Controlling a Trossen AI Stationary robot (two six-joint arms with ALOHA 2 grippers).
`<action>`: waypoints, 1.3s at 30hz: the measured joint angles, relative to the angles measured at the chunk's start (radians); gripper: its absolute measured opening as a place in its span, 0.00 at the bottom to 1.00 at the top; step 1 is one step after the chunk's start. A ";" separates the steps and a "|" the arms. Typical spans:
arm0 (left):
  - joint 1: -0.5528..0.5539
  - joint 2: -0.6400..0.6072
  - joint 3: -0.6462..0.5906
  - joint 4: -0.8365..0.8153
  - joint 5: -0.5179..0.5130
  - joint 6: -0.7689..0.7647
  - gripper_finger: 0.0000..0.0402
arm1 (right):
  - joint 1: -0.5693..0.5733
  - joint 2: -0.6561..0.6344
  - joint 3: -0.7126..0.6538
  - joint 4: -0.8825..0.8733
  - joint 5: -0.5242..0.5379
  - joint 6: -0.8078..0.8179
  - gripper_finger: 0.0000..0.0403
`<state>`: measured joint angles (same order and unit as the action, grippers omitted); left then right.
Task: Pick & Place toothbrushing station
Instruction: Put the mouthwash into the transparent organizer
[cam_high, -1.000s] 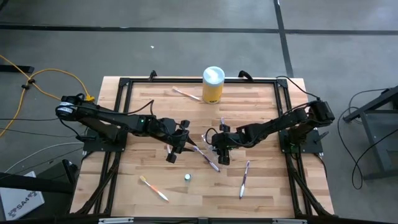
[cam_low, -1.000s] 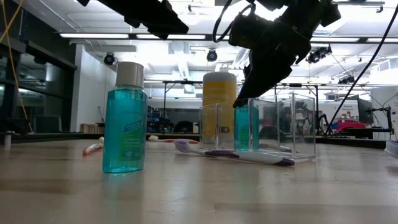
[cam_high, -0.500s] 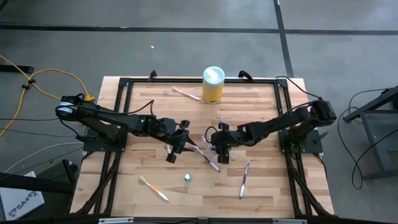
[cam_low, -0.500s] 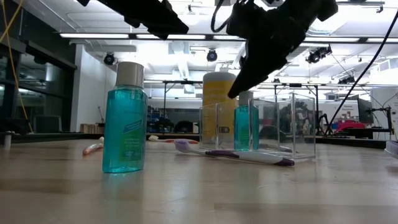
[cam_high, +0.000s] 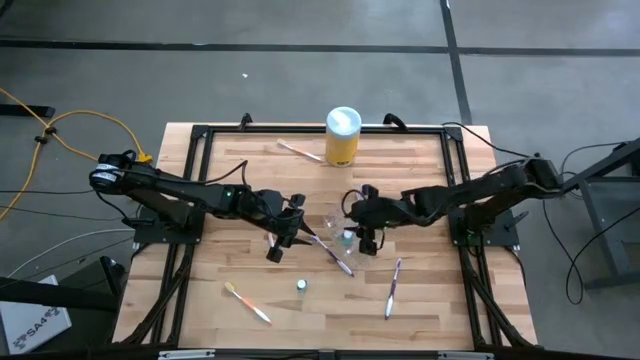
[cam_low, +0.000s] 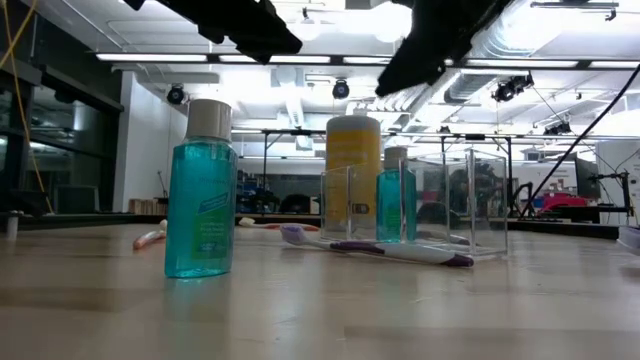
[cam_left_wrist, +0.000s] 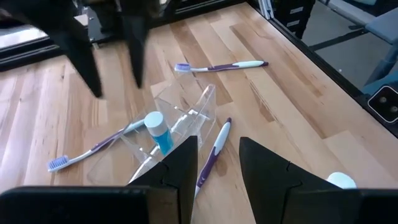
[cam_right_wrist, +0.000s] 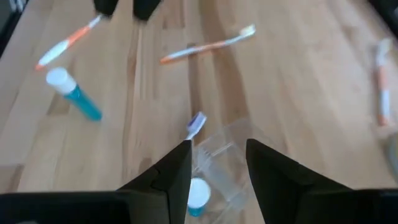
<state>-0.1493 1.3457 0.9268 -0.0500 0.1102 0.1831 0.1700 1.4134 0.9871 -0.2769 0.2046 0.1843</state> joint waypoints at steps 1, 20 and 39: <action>0.000 0.000 0.000 0.000 0.000 0.000 0.28 | -0.003 -0.015 0.000 -0.004 0.006 -0.001 0.36; 0.119 0.000 0.000 -0.147 0.038 -0.139 0.28 | -0.099 -0.160 -0.001 -0.066 0.029 0.025 0.36; -0.055 -0.003 0.000 -0.152 -0.097 -0.543 0.28 | -0.107 -0.160 -0.001 -0.125 0.056 0.012 0.36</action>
<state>-0.2041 1.3426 0.9268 -0.2021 0.0136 -0.3595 0.0634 1.2533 0.9863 -0.4020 0.2611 0.1960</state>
